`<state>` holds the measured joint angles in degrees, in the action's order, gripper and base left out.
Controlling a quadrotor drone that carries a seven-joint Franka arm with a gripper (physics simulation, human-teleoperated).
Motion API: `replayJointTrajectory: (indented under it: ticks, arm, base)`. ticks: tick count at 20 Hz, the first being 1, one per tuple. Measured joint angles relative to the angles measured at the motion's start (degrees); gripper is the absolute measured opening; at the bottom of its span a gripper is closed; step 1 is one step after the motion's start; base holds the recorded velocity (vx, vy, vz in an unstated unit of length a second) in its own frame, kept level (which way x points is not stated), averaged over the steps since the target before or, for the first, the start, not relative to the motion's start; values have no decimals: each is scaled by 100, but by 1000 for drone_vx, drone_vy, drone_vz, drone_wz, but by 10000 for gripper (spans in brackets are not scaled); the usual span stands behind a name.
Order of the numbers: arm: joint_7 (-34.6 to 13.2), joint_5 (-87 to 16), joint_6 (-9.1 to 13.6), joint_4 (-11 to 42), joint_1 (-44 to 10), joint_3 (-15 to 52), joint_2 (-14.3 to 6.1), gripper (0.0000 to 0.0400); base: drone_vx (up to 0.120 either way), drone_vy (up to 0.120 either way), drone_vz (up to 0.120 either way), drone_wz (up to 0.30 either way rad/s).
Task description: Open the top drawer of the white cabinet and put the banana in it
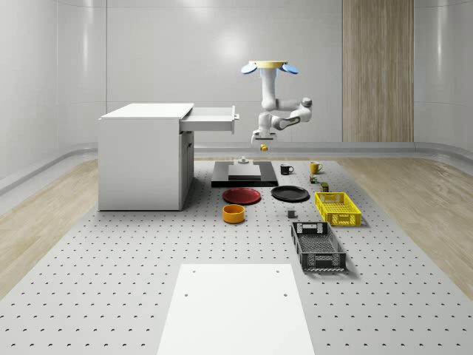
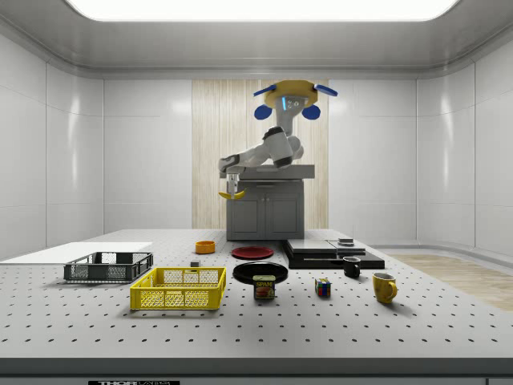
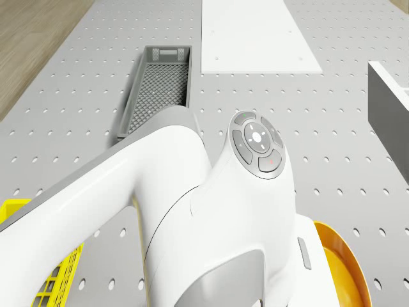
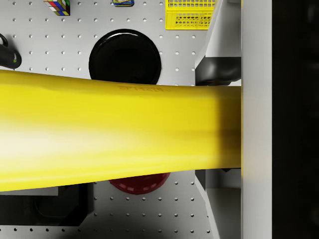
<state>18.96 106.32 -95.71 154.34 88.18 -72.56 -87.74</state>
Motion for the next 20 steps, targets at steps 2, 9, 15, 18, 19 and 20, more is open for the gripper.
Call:
replayJointTrajectory:
  ticks: [2, 9, 15, 18, 19, 20]
  arm:
    - [1, -2, -5, 0, 2, 0, -5, 200]
    - [5, -9, -19, -1, 7, 0, -21, 200]
    - [8, -15, -31, -2, 11, 0, -33, 200]
    - [9, -17, -36, -2, 13, 0, -39, 200]
    - [9, -18, -38, -2, 13, 0, -41, 200]
    - [10, -19, -39, -2, 14, -1, -43, 200]
  base:
    - [-120, 0, 120, 0]
    - [-120, 0, 120, 0]
    - [-120, 0, 120, 0]
    - [-120, 0, 120, 0]
    - [-120, 0, 120, 0]
    - [-120, 0, 120, 0]
